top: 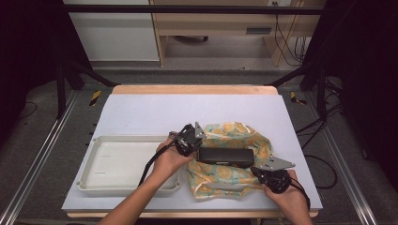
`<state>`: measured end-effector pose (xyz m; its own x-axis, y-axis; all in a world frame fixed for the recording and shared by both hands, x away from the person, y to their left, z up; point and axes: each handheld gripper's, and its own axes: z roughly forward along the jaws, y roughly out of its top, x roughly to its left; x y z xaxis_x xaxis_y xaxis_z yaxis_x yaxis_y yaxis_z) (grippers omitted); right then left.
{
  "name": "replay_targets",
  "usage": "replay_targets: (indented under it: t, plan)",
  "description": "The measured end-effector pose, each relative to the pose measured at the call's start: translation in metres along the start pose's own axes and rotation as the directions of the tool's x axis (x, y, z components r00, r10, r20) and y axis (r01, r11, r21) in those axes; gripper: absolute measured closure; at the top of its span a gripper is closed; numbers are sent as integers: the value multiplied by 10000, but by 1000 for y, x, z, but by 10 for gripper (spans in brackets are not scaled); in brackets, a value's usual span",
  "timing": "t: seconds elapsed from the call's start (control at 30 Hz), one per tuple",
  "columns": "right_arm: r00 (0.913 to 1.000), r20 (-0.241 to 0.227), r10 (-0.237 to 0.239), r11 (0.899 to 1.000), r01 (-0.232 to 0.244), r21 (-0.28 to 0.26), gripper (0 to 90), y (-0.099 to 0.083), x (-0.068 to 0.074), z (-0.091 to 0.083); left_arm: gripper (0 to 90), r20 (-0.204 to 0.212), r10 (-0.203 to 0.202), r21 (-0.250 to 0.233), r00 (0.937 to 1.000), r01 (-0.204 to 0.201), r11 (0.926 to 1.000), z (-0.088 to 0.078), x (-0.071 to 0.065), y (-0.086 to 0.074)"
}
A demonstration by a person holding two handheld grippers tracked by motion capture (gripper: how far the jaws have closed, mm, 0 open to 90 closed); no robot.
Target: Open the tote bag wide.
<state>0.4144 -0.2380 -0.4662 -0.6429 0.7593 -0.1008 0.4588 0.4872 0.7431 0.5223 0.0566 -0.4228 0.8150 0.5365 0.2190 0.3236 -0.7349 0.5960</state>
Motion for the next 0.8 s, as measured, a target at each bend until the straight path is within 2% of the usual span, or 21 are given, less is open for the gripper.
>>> replay_targets:
  t: [0.1,0.3,0.43,0.63,0.73,0.8]
  plan:
    - [10000,-15,92,9991,-92,409,900,-4,-1,3,900,41,-68,380,10000,67,9993,10,4,-2]
    - [9996,-249,156,9974,-138,711,900,-8,0,4,900,66,-20,1004,10000,13,9949,23,9,-3]
    - [9991,-401,130,9967,-98,809,900,-10,2,4,900,53,-37,1274,10000,30,9918,30,14,-2]
    - [9981,-577,214,9966,-167,806,900,-13,2,2,900,225,57,1877,9997,-98,9822,39,16,-2]
    - [9981,-577,213,9969,-168,772,900,-13,2,2,900,90,74,1687,9999,-88,9856,32,14,-2]
    - [9983,-558,191,9969,-147,775,900,-13,2,2,900,-41,94,1336,9999,-87,9910,20,13,-1]
